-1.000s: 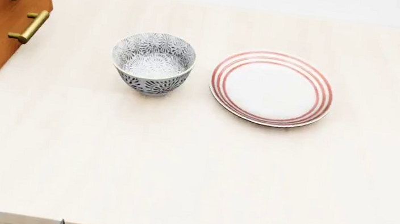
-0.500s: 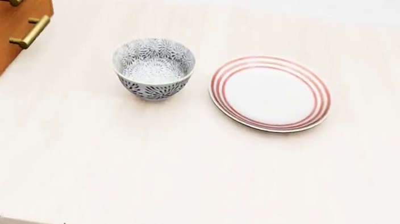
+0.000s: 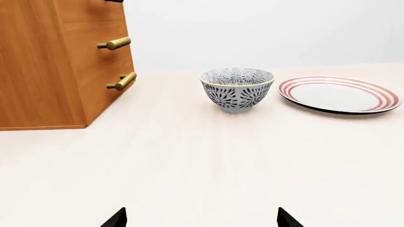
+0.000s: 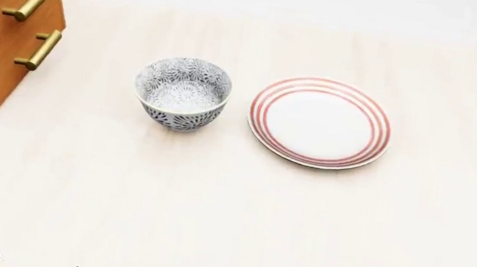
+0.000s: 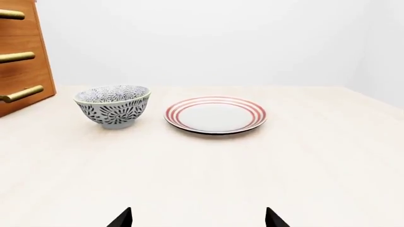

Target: Open the top drawer of the cabinet.

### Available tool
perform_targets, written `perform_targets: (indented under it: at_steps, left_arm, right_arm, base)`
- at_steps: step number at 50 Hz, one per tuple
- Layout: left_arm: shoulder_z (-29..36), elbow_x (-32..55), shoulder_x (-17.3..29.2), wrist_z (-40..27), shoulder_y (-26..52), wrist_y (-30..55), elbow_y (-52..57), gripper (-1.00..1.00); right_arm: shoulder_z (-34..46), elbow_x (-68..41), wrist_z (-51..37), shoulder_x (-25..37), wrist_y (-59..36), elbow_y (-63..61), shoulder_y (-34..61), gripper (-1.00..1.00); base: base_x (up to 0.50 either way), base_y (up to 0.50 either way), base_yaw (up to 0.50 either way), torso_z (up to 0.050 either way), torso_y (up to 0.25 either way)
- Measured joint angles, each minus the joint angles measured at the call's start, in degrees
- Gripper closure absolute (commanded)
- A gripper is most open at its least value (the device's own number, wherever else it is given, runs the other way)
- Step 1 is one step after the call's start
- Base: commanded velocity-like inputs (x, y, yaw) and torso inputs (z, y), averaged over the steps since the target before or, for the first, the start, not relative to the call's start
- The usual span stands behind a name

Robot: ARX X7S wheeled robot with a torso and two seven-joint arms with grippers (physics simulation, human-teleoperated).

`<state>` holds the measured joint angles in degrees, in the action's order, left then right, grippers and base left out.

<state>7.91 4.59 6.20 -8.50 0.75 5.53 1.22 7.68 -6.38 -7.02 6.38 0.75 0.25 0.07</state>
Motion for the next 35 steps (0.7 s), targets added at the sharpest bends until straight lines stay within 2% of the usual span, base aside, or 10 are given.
perform_targets:
  at_steps: [10, 35]
  left_arm:
    - [0.7, 0.8, 0.6, -0.7, -0.1, -0.1, 0.2, -1.0]
    - [2.2, 2.5, 1.8, -1.9, 0.0, -0.6, 0.0, -1.0]
  right_arm:
    - [0.7, -0.6, -0.7, 0.6, 0.3, 0.3, 0.1, -1.0]
    - [2.2, -2.2, -1.9, 1.8, 0.3, 0.9, 0.6, -1.0]
  base:
    - [0.02, 0.0, 0.0, 0.043, 0.0]
    - [0.5, 0.0, 0.0, 0.0, 0.0]
